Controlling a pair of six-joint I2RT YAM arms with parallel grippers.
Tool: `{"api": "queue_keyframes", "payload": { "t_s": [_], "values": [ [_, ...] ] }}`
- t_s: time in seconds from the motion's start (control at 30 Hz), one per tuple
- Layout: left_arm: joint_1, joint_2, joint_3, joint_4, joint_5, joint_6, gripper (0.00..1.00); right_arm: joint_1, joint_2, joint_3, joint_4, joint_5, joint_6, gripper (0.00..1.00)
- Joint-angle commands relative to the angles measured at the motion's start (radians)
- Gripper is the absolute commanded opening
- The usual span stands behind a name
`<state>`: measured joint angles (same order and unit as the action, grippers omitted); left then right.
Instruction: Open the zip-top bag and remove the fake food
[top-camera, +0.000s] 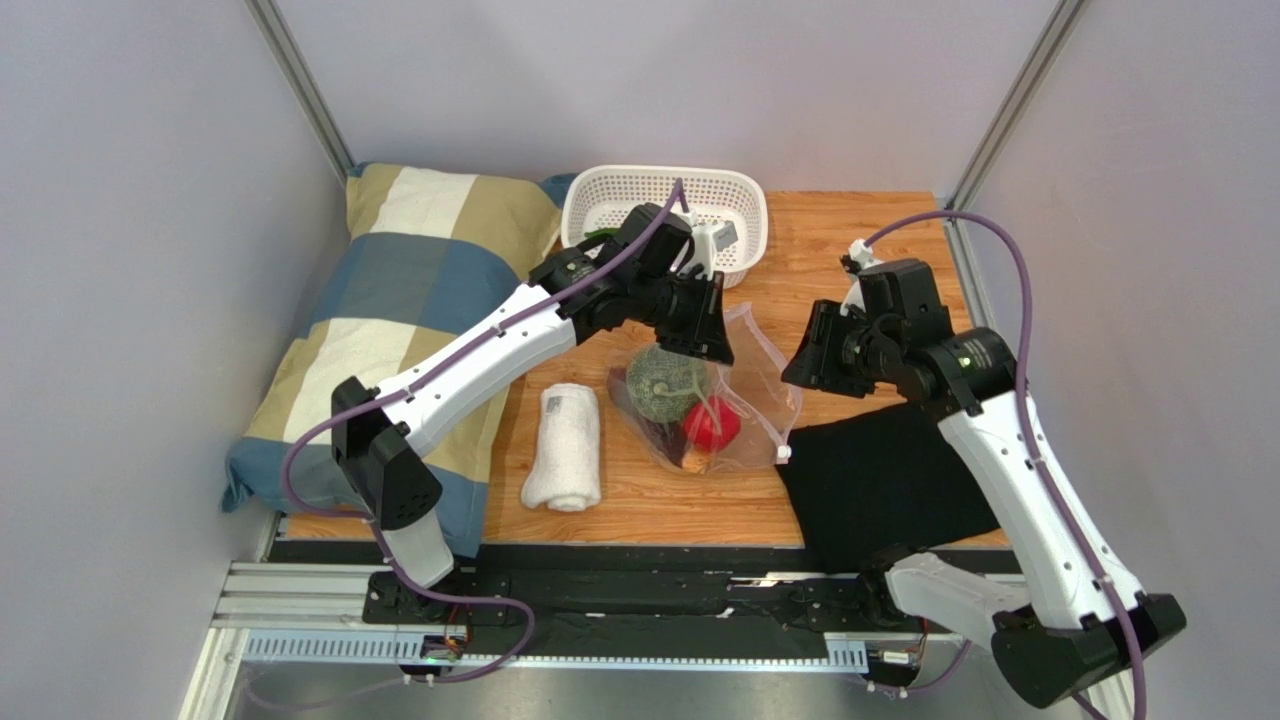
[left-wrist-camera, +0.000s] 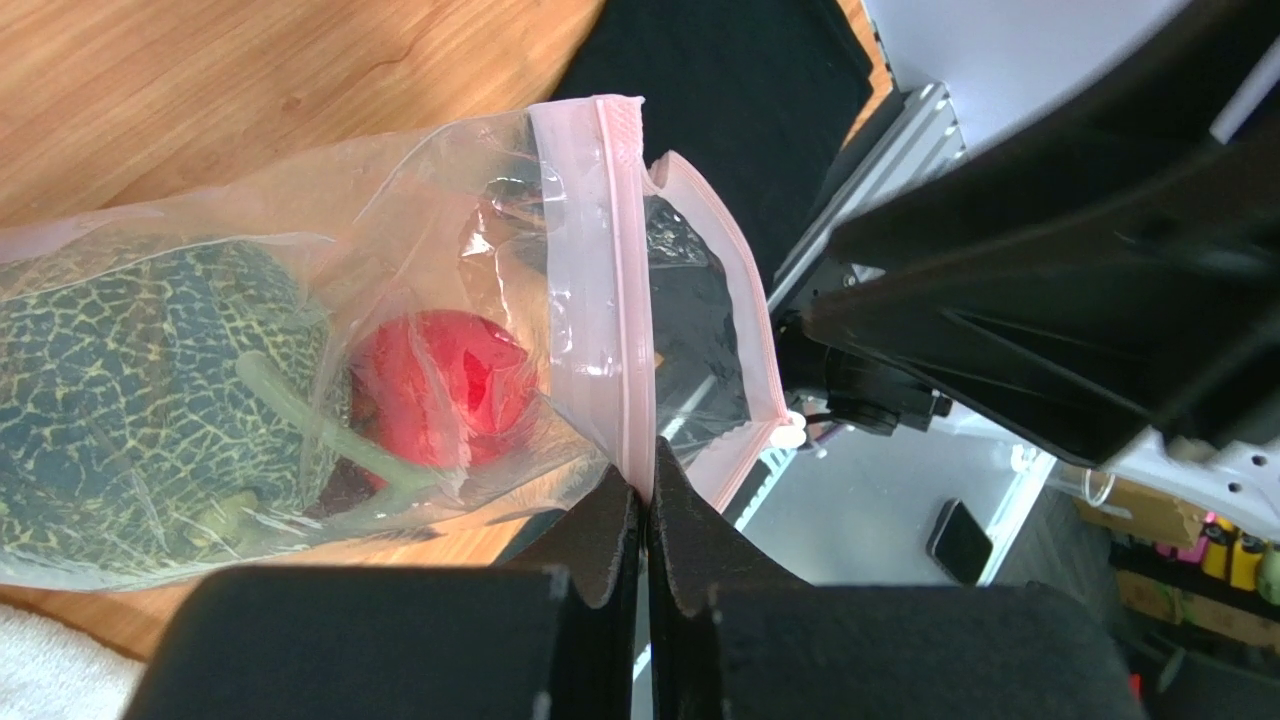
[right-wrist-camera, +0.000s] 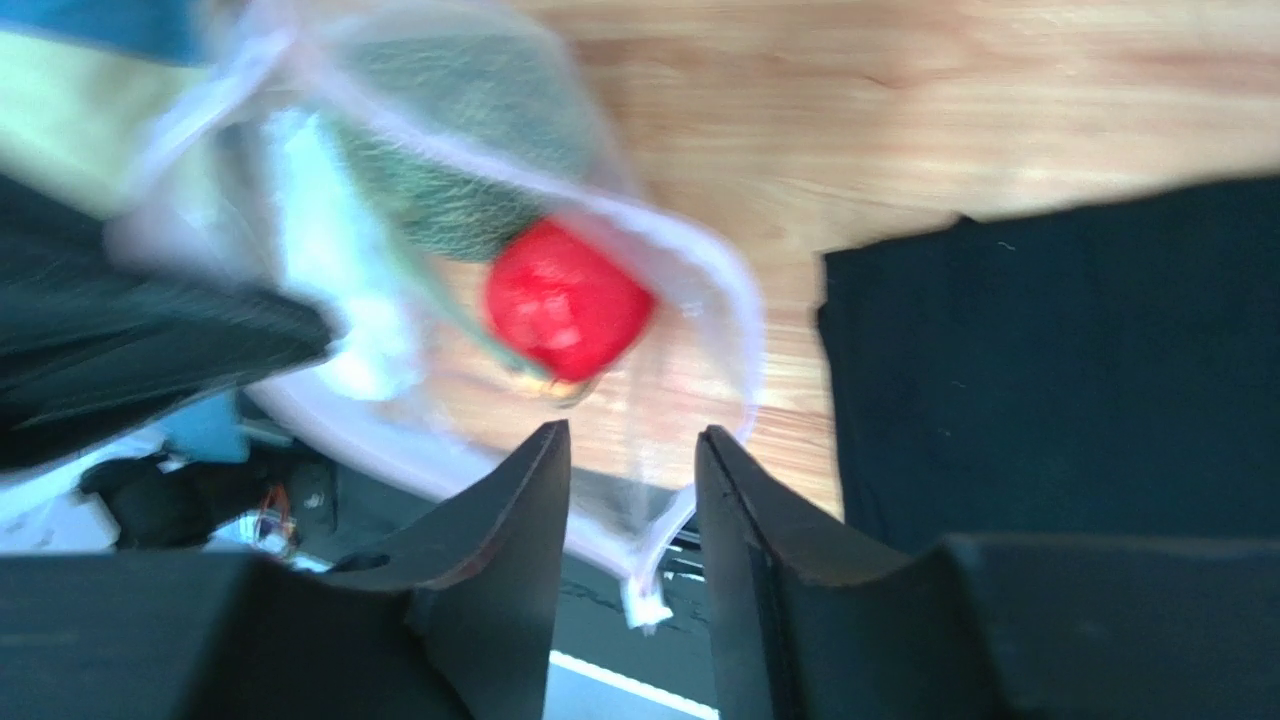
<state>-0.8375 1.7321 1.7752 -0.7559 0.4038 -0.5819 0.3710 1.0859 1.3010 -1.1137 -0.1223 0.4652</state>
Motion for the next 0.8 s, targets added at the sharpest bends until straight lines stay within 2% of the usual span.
{"api": "queue_keyframes", "payload": {
  "t_s": [0.0, 0.1, 0.17, 0.47, 0.6, 0.77],
  "values": [
    [-0.003, -0.026, 0.029, 0.04, 0.027, 0.028, 0.0, 0.019, -0.044, -0.041, 0.19, -0.118, 0.0, 0.26],
    [-0.002, -0.025, 0.027, 0.038, 0.032, 0.025, 0.0, 0.02, 0.008, -0.126, 0.342, -0.29, 0.006, 0.19],
    [-0.002, -0.029, 0.029, 0.035, 0.035, 0.021, 0.0, 0.035, 0.055, -0.155, 0.432, -0.321, -0.019, 0.2],
    [-0.002, -0.054, 0.03, 0.023, 0.032, 0.011, 0.0, 0.06, 0.143, -0.308, 0.805, -0.5, -0.016, 0.36],
    [-0.002, -0.049, 0.032, 0.026, 0.053, -0.004, 0.0, 0.075, 0.148, -0.354, 0.88, -0.556, -0.022, 0.41],
    [-0.002, -0.049, 0.041, 0.024, 0.058, -0.012, 0.0, 0.089, 0.172, -0.4, 0.937, -0.547, -0.013, 0.47]
  ]
}}
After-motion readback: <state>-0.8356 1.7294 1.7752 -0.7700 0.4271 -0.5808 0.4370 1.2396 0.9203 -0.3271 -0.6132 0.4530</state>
